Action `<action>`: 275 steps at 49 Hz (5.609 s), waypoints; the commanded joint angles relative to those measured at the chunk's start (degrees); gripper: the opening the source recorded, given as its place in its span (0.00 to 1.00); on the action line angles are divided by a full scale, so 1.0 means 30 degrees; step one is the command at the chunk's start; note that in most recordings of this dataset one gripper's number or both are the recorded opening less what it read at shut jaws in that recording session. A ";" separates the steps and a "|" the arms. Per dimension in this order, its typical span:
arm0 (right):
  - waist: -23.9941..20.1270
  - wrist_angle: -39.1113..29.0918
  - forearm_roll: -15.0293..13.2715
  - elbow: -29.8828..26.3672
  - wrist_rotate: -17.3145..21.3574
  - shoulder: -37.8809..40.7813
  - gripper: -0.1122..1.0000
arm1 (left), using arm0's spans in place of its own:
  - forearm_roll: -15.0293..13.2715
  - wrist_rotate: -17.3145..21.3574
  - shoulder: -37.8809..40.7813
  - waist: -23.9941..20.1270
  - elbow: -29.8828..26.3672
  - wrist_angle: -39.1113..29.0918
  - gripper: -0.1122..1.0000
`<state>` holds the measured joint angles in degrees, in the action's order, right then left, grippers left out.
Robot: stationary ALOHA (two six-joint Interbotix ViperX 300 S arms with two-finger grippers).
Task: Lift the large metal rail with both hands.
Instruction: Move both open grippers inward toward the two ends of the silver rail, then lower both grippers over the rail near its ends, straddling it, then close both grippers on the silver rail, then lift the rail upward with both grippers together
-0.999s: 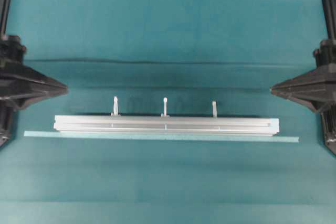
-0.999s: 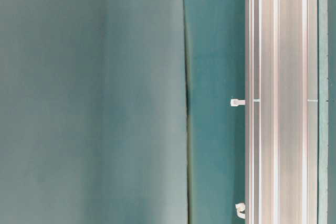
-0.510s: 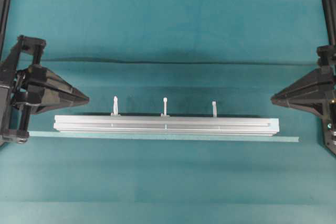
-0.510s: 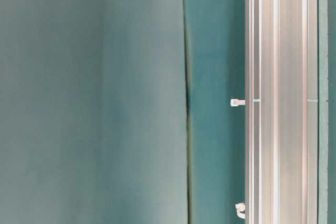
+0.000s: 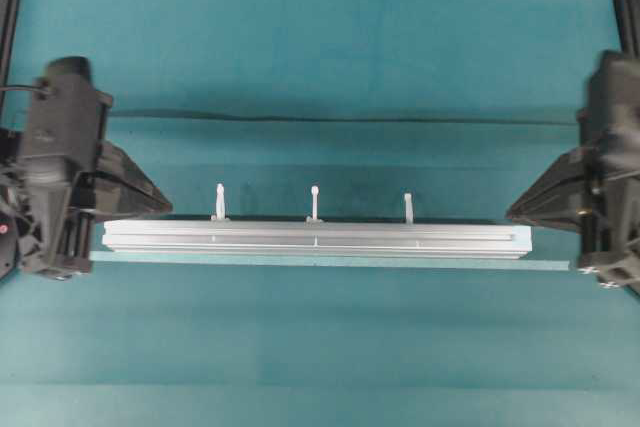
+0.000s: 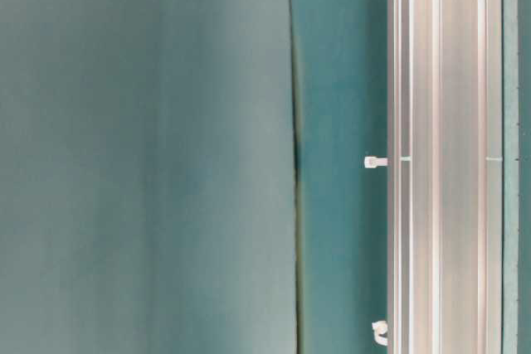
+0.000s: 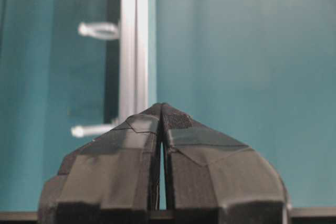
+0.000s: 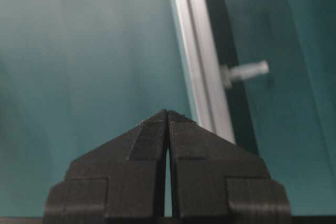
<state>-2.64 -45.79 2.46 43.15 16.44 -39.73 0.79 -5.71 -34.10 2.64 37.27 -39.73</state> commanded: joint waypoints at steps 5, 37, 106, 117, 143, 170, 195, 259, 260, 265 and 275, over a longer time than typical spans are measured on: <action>-0.0029 -0.1523 -0.0732 -0.1230 -0.0029 0.2314 0.10 | 0.0059 -0.0557 0.0820 -0.0732 -0.0879 -0.1611 0.09; 0.0176 -0.4600 -0.0879 -0.3721 -0.3428 0.8203 0.10 | 0.0146 -0.0234 0.2021 -0.0527 -0.0850 -0.2930 0.09; 0.0410 0.1143 -0.1260 -0.1289 -0.3486 0.9902 0.97 | 0.0322 -0.0205 0.6768 -0.0527 0.1699 0.1230 0.99; 0.0410 0.1963 -0.1260 -0.0879 -0.3574 1.0723 0.97 | 0.0322 -0.0146 0.7852 -0.0703 0.1934 0.2285 0.99; 0.0322 0.4570 -0.1260 0.0029 -0.3574 1.2568 0.97 | 0.0322 0.0615 1.0020 -0.0791 0.2637 0.4629 0.99; 0.0234 0.5508 -0.1260 0.0381 -0.3574 1.3301 0.97 | 0.0322 0.0762 1.0811 -0.0938 0.2695 0.5449 0.99; 0.0381 0.5508 -0.1143 0.0117 -0.3428 1.3535 0.44 | 0.0322 0.0762 1.0693 -0.0908 0.3047 0.6445 0.47; 0.0498 -0.6416 -0.0352 -0.5566 -0.3398 0.9814 0.45 | 0.0322 0.0762 0.4775 -0.0908 -0.1318 -0.2197 0.42; 0.0498 -0.6650 -0.0352 -0.5684 -0.3398 0.9727 0.45 | 0.0322 0.0762 0.4629 -0.0938 -0.1465 -0.2490 0.42; 0.0527 -0.7676 -0.0322 -0.6270 -0.3340 0.9170 0.45 | 0.0322 0.0762 0.3984 -0.0967 -0.2285 -0.3896 0.42; 0.0557 -0.9697 -0.0088 -0.8320 -0.2725 0.8262 0.45 | 0.0322 0.0615 0.3545 -0.0908 -0.3662 -0.5742 0.42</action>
<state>-0.97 -72.51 1.76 21.45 6.59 -13.36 1.58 -3.43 -21.80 0.00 29.27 -55.55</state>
